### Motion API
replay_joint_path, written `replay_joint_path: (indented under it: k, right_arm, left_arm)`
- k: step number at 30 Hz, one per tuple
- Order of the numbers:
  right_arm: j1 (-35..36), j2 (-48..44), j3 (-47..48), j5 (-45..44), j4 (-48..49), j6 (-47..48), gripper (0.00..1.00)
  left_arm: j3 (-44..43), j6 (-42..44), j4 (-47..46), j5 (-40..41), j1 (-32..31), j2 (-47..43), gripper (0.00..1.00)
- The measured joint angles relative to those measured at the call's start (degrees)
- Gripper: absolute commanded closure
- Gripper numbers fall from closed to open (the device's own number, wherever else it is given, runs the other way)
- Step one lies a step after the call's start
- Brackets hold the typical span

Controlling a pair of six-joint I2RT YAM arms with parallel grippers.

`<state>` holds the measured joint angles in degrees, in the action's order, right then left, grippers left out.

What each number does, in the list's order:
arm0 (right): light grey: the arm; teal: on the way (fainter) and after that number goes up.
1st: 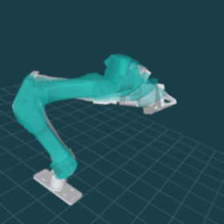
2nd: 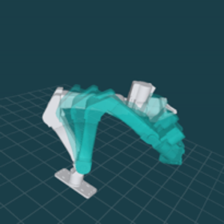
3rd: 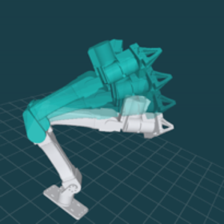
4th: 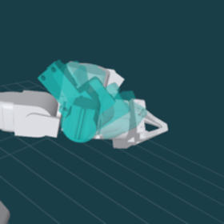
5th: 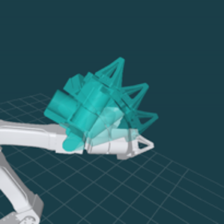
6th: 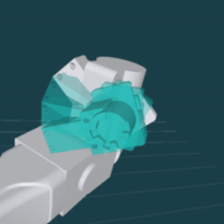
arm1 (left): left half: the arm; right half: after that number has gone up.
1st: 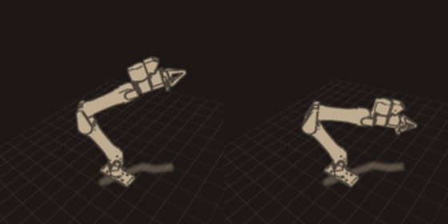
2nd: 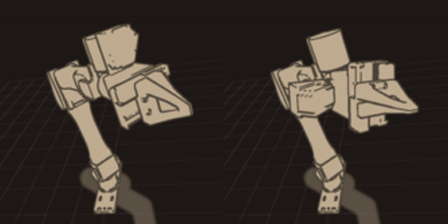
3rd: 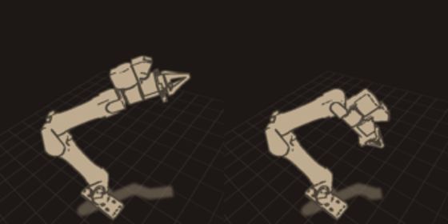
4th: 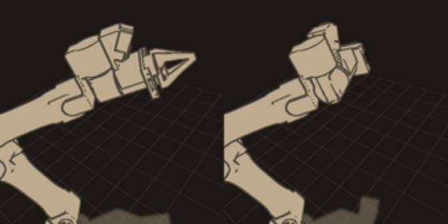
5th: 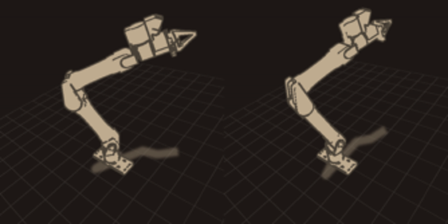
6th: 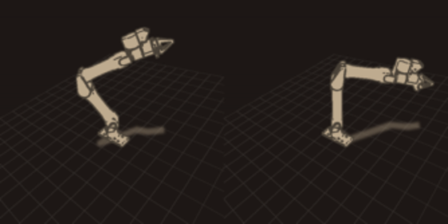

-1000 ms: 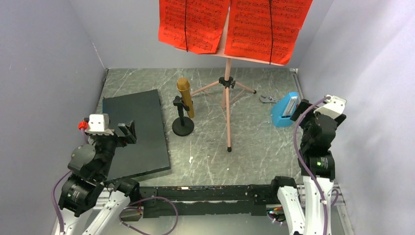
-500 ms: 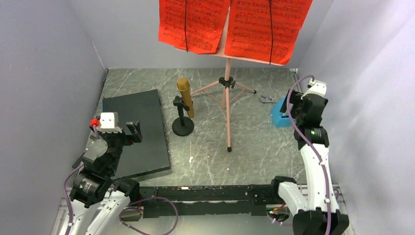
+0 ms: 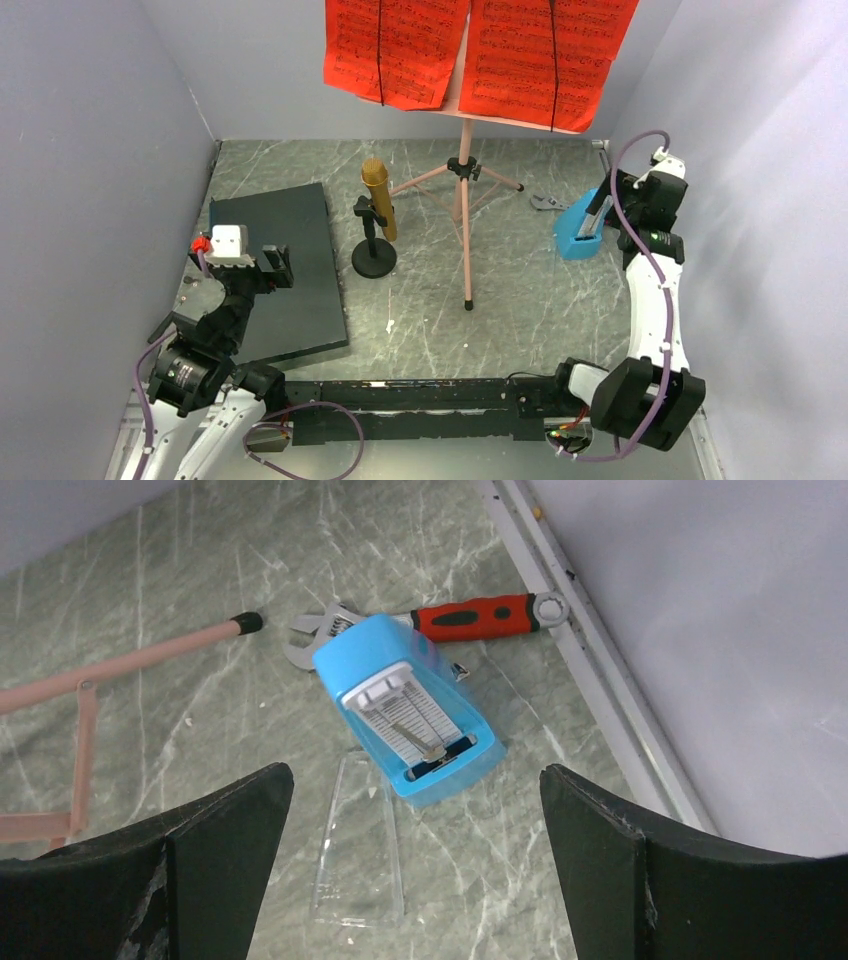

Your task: Pack up the instrument practice props

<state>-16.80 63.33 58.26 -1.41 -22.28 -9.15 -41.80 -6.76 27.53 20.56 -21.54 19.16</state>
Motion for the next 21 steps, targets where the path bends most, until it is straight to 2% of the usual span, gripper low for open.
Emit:
replay_joint_path:
  k: [5,13,21]
  right_arm:
    - [-4.8,3.1,0.5,7.1,1.0,-2.8,0.0]
    - [-5.2,9.5,4.4,13.7,3.5,-3.4,0.0]
    - [-5.2,16.1,5.8,16.2,4.3,-1.7,0.13]
  left_arm:
    - [0.4,0.2,-0.3,-0.4,0.1,0.3,0.06]
    - [0.5,0.3,-0.3,-1.5,0.3,0.6,0.06]
    - [1.0,0.7,-0.3,-1.8,0.5,0.7,0.06]
